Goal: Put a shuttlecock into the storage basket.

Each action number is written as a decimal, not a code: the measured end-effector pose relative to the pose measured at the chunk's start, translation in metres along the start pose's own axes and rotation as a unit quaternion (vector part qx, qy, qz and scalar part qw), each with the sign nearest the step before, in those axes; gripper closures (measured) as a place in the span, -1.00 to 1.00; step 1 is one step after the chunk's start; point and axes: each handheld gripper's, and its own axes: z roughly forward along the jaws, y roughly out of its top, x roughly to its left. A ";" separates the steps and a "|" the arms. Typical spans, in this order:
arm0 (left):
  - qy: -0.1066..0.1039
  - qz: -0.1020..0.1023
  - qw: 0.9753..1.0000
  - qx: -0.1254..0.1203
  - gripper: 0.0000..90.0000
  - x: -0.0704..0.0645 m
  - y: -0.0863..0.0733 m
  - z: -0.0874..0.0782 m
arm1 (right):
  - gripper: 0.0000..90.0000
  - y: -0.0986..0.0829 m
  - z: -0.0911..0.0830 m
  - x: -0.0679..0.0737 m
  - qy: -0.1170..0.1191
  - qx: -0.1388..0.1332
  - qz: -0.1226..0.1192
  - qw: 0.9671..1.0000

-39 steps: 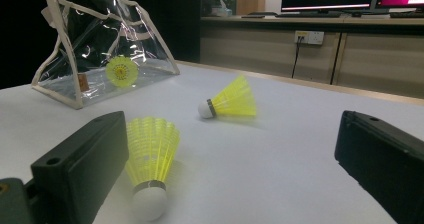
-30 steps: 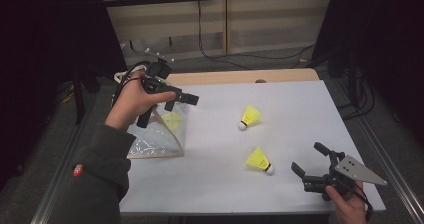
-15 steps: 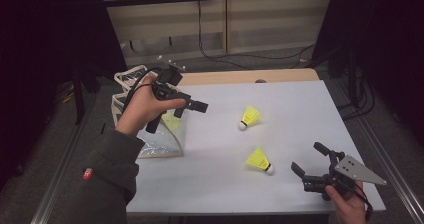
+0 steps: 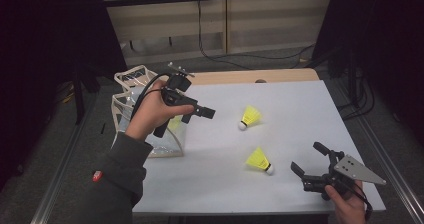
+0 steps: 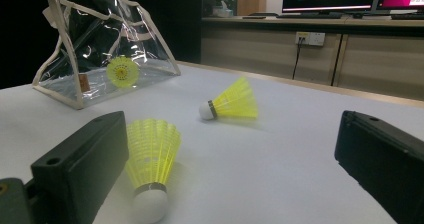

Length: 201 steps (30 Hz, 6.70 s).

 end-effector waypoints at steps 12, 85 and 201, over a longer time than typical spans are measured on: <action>-0.007 0.013 1.000 0.002 -0.72 -0.009 -0.004 0.017 | -0.99 0.000 0.000 0.000 0.000 -0.001 0.000 1.000; -0.040 0.051 0.998 0.027 -0.75 -0.028 -0.041 0.083 | -0.99 0.001 0.000 0.001 0.001 -0.001 -0.003 1.000; -0.077 0.143 0.987 0.015 -0.87 -0.058 -0.078 0.164 | -0.98 0.003 0.000 0.002 0.003 -0.003 -0.011 1.000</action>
